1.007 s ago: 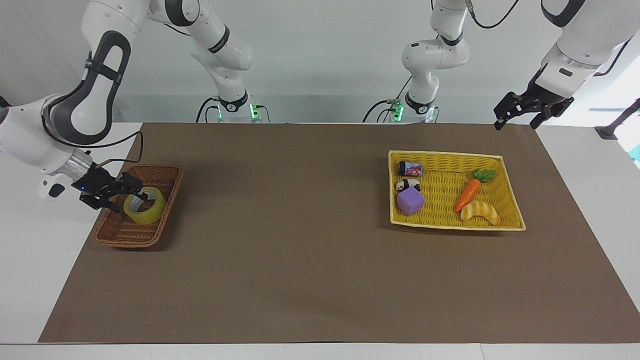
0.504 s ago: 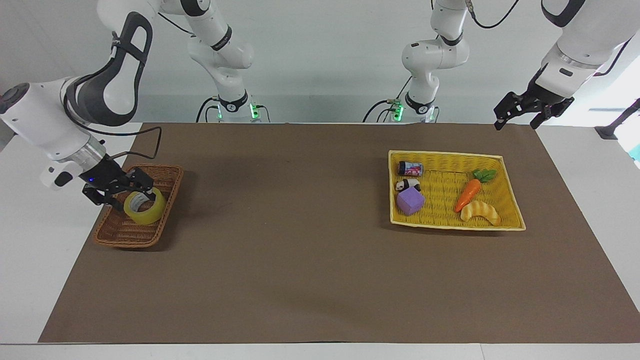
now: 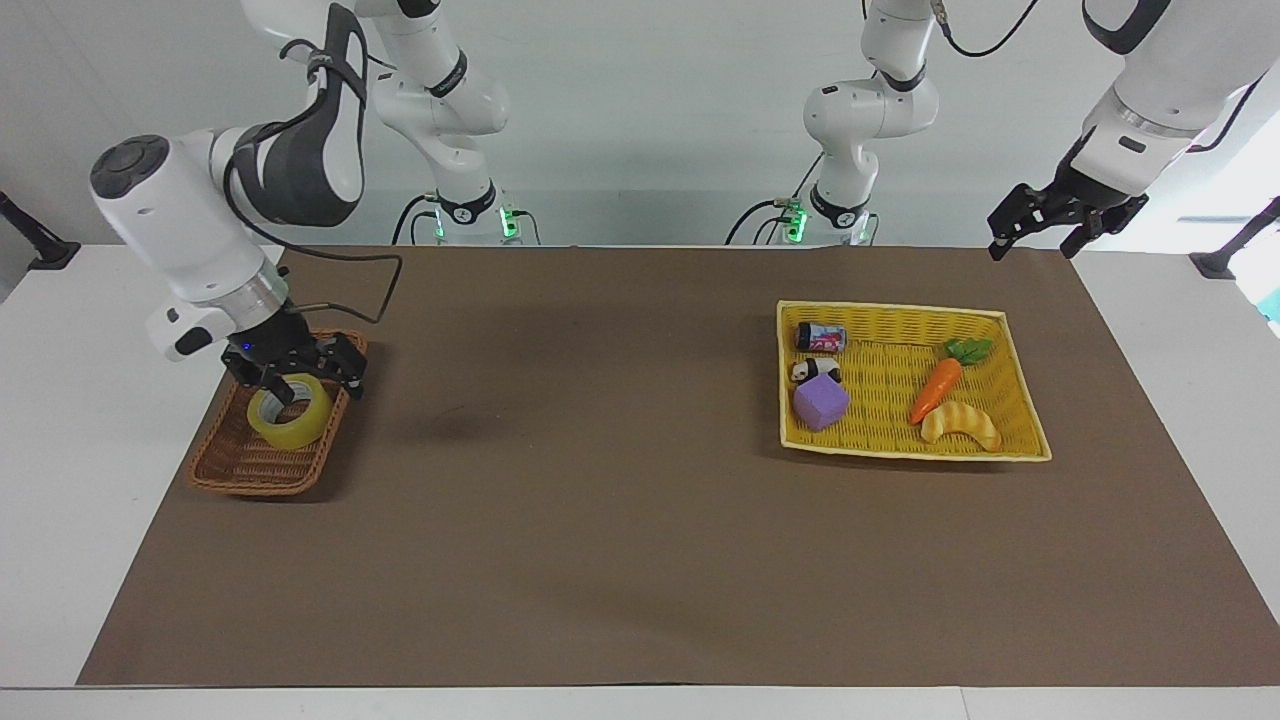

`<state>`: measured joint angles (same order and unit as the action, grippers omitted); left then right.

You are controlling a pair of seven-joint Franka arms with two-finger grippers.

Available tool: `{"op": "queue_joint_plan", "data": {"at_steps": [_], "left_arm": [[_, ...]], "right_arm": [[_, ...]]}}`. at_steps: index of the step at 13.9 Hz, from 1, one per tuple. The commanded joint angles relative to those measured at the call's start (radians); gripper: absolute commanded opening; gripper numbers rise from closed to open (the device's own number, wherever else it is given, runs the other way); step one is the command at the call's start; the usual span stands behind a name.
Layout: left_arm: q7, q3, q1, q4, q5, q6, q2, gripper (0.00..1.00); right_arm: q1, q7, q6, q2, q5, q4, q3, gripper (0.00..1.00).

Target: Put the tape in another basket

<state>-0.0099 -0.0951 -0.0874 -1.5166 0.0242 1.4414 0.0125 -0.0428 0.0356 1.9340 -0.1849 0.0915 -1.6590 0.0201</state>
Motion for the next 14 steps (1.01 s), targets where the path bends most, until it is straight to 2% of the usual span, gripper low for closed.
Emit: {"op": "queue_joint_plan", "data": {"at_steps": [1,4,7,11,14], "left_arm": [[0.008,-0.008,-0.014,-0.005,-0.007,-0.012,0.014,1.0],[0.008,-0.008,-0.014,-0.005,-0.007,-0.012,0.014,1.0],[0.008,-0.008,-0.014,-0.005,-0.007,-0.012,0.014,1.0],[0.008,-0.008,-0.014,-0.005,-0.007,-0.012,0.014,1.0],[0.008,-0.008,-0.014,-0.005,-0.007,-0.012,0.014,1.0]], "right_arm": [[0.084,-0.169,-0.021,0.083,-0.064,-0.041,0.003,1.0],[0.136,-0.287,-0.079,0.149,-0.09,-0.035,0.001,1.0],[0.138,-0.295,-0.174,0.211,-0.099,-0.009,0.006,1.0],[0.136,-0.293,-0.372,0.234,-0.145,0.131,0.015,1.0],[0.12,-0.298,-0.421,0.286,-0.154,0.105,0.014,1.0]]}}
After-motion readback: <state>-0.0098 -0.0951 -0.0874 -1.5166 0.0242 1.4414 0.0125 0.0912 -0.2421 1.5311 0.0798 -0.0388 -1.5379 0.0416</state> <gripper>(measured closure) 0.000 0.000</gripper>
